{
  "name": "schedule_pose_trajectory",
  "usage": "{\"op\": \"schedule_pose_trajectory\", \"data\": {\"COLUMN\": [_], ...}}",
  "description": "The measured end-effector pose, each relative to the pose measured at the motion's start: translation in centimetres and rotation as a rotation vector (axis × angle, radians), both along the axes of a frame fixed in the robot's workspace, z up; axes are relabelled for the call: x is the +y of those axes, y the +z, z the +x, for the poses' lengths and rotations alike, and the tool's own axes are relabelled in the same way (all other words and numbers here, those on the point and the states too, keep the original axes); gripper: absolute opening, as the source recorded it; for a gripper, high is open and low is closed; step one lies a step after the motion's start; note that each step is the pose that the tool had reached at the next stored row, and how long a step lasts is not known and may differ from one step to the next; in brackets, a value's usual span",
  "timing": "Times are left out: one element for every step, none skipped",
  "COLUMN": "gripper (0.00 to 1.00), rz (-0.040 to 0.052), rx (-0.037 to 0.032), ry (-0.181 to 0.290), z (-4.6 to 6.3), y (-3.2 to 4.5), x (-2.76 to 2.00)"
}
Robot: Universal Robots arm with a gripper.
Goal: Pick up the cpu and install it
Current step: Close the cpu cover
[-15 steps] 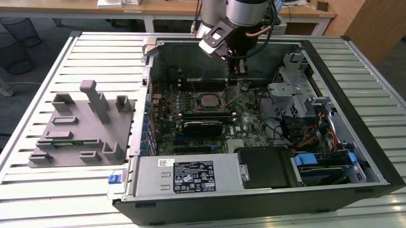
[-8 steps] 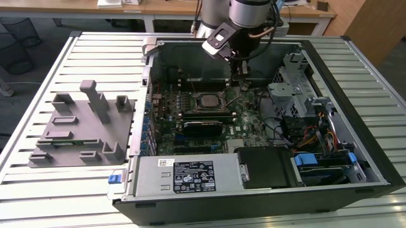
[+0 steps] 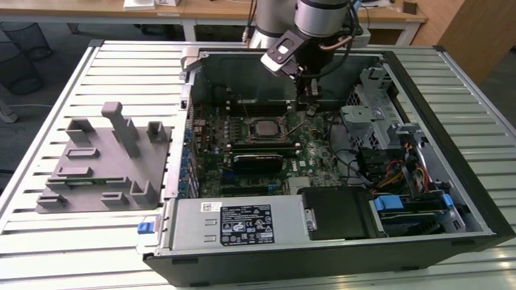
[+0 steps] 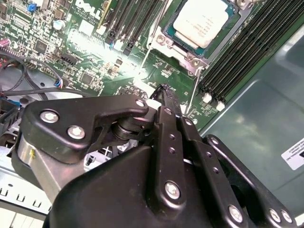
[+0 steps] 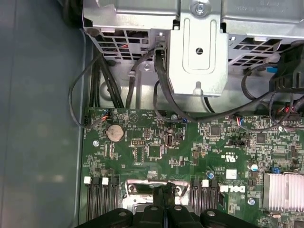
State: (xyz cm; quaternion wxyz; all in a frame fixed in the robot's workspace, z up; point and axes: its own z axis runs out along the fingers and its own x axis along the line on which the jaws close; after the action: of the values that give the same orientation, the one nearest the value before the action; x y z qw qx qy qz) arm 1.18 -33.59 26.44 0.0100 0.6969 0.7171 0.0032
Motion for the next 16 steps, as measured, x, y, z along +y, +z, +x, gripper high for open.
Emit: {"op": "schedule_pose_trajectory", "data": {"gripper": [0.11, 0.11, 0.11, 0.11, 0.11, 0.11, 0.11, 0.11, 0.11, 0.11, 0.11, 0.11, 0.11, 0.11, 0.11, 0.11], "rz": [0.0001, 0.0000, 0.0001, 0.0000, 0.0001, 0.0002, 0.0001, 0.0001, 0.0001, 0.0000, 0.0001, 0.0001, 0.0001, 0.0001, 0.0001, 0.0001], "rx": [0.0000, 0.0000, 0.0000, 0.0000, 0.0000, 0.0000, 0.0000, 0.0000, 0.0000, 0.0000, 0.0000, 0.0000, 0.0000, 0.0000, 0.0000, 0.0000], "ry": [0.000, 0.000, 0.000, 0.000, 0.000, 0.000, 0.000, 0.000, 0.000, 0.000, 0.000, 0.000, 0.000, 0.000, 0.000, 0.000], "z": [0.1, 0.1, 0.2, 0.3, 0.4, 0.5, 0.6, 0.7, 0.9, 1.0, 1.1, 1.2, 1.3, 1.4, 1.5, 1.6], "y": [-0.01, -0.02, -0.03, -0.03, -0.04, -0.05, -0.05, -0.06, -0.06, -0.07, -0.07, -0.08, -0.09, -0.09, -0.10, -0.11], "x": [0.01, 0.01, 0.01, 0.01, 0.02, 0.02, 0.02, 0.02, 0.02, 0.02, 0.03, 0.03, 0.03, 0.03, 0.04, 0.04]}}
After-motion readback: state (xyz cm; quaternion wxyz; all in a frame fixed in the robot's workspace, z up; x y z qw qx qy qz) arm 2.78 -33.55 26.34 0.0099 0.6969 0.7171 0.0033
